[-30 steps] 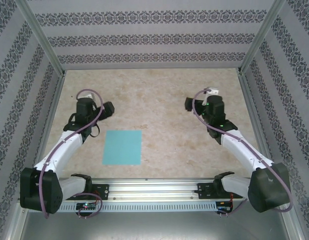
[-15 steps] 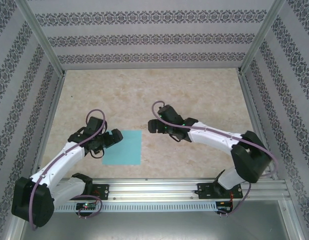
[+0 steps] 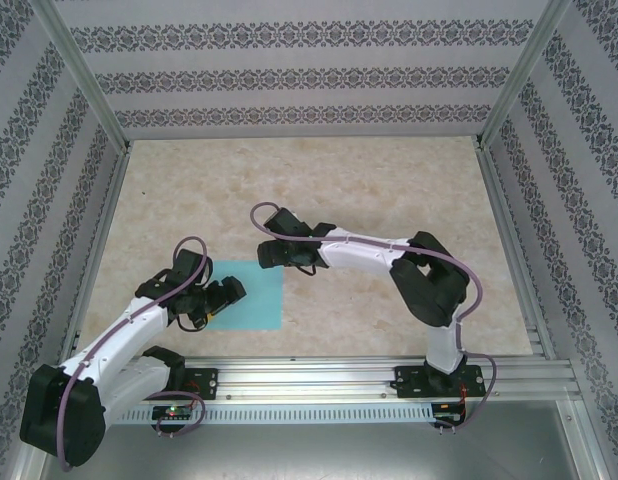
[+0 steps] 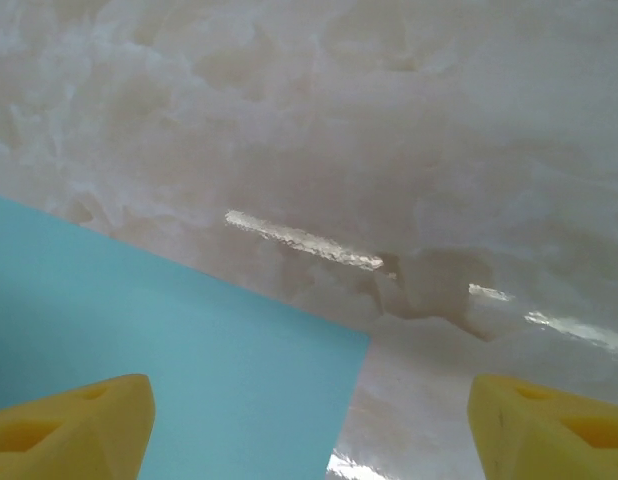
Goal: Fold a paper plane with a square sheet of paper (fold left side to right side)
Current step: Pick up the square sheet of paper from the bottom-center of the table.
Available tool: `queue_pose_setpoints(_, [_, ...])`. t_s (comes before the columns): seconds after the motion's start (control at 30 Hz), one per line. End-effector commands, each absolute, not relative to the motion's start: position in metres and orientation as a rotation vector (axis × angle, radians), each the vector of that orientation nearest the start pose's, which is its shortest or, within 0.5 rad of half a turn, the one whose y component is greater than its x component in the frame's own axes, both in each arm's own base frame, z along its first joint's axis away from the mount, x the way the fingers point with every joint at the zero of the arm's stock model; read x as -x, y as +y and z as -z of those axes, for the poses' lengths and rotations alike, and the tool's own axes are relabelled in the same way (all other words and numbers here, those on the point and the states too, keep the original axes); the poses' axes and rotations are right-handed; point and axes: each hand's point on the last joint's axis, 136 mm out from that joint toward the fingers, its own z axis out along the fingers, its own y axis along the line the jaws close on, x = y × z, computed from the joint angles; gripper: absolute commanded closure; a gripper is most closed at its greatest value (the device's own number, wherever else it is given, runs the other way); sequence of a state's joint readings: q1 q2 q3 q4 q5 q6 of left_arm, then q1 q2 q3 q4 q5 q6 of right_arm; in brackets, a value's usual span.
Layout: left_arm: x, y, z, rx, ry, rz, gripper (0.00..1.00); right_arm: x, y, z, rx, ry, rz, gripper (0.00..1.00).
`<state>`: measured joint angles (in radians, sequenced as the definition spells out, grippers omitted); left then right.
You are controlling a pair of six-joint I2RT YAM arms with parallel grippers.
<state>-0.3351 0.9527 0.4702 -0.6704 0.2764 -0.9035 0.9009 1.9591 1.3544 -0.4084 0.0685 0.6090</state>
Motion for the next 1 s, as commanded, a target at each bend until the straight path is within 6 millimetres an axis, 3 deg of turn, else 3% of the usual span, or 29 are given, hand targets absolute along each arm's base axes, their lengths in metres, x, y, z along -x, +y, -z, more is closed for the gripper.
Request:
queue_pose_setpoints(0.0, [-0.184,-0.115,-0.047,0.747,2.772,0.706,0.1,-0.306,0.384,-0.049,0.379,2.684,-0.453,0.18])
queue_pose_setpoints(0.27, [-0.187,-0.116,-0.038,0.757,2.775,0.697,0.1,-0.301,0.39,-0.034,0.396,2.741,-0.433,0.17])
queue_pose_setpoints(0.6, [-0.185,-0.112,-0.026,0.756,2.805,0.65,0.1,-0.271,0.413,-0.013,0.413,2.837,-0.527,0.19])
queue_pose_setpoints(0.97, [-0.182,-0.107,-0.016,0.767,2.807,0.61,0.1,-0.244,0.432,-0.014,0.454,2.87,-0.625,0.26])
